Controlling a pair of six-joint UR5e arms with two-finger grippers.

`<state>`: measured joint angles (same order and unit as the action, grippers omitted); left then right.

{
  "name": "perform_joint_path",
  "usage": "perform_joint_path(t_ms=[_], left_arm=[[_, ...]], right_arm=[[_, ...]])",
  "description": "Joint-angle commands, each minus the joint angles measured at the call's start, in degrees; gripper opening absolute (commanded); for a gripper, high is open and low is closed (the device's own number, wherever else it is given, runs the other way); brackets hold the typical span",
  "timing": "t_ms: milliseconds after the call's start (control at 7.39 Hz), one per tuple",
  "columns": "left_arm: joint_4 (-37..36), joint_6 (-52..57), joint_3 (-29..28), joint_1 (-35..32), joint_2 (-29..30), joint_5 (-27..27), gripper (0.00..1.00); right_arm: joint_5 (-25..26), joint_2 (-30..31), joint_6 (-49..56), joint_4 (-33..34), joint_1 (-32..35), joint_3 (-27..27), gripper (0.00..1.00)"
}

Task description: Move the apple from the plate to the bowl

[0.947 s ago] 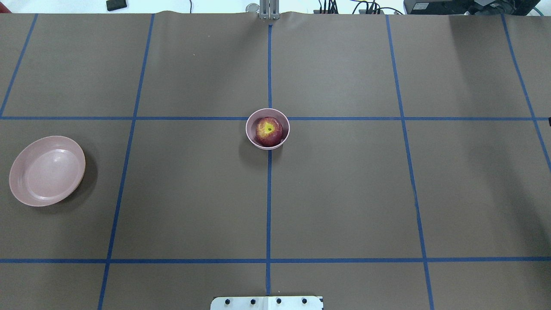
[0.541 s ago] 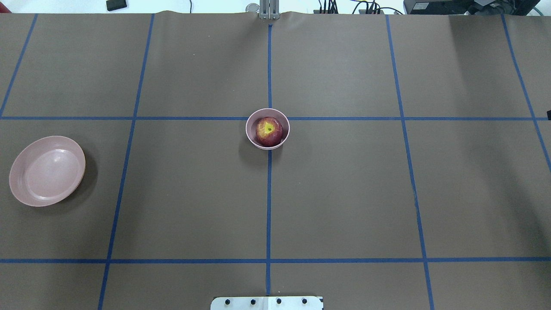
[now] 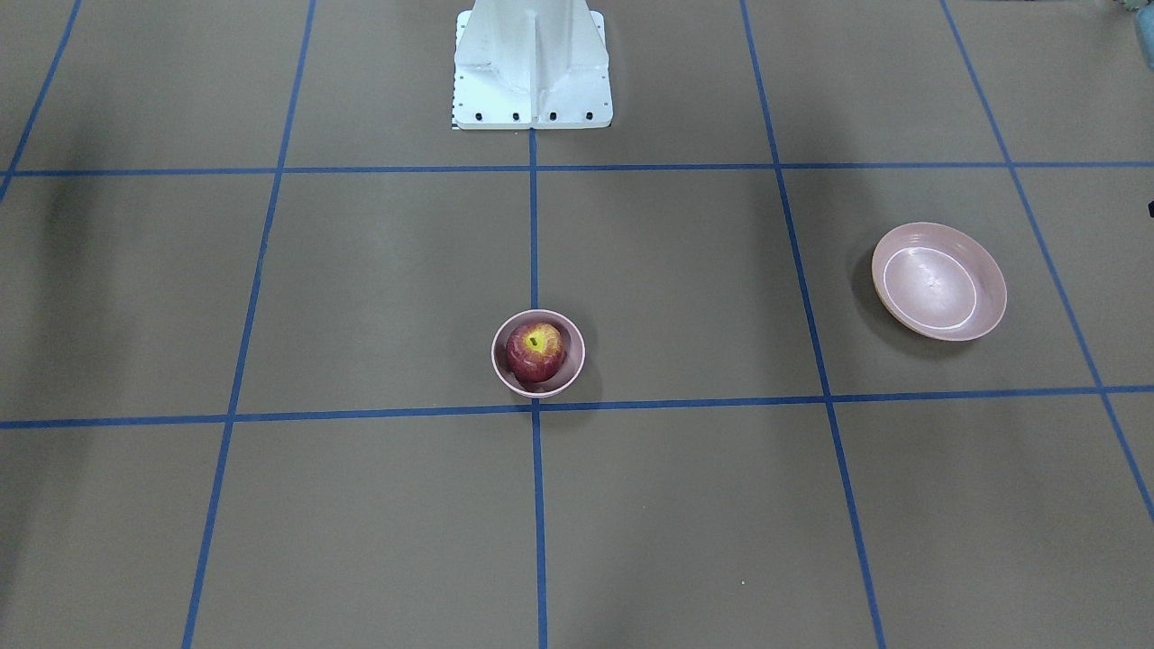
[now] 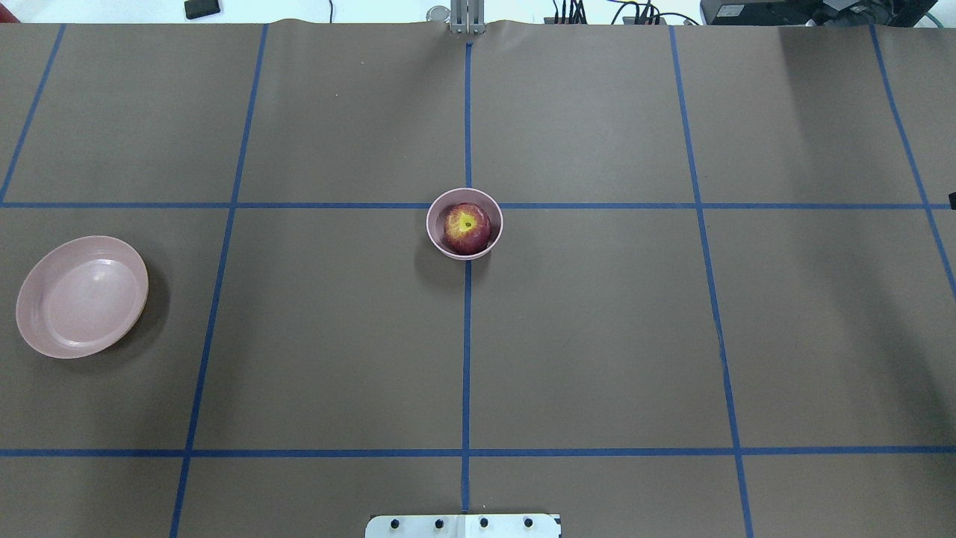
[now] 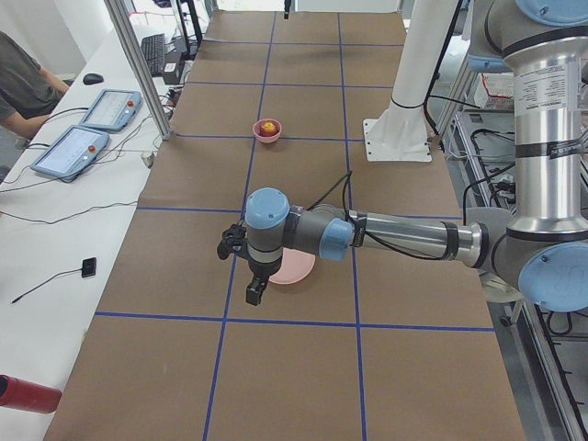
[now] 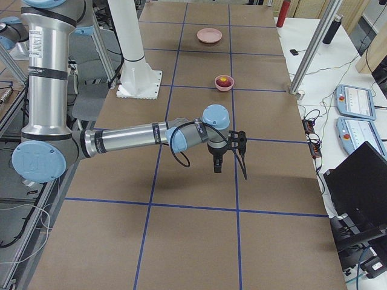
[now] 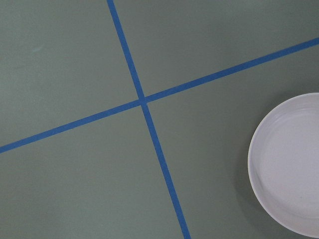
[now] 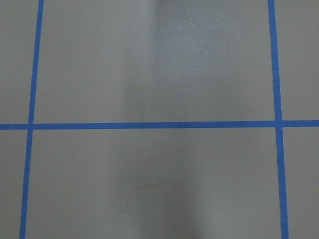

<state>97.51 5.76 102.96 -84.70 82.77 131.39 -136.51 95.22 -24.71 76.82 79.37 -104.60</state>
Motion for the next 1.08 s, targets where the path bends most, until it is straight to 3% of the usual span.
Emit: perform_joint_path(t_ms=[0,947], left_arm=[[0.0,0.0,0.9,0.0,-0.2,0.7,0.98],[0.1,0.0,1.6,0.0,-1.0,2.6,0.98]], right_arm=[[0.5,0.1,0.2,0.0,0.0,0.2,1.00],[0.5,-0.1,0.2,0.0,0.0,0.3,1.00]])
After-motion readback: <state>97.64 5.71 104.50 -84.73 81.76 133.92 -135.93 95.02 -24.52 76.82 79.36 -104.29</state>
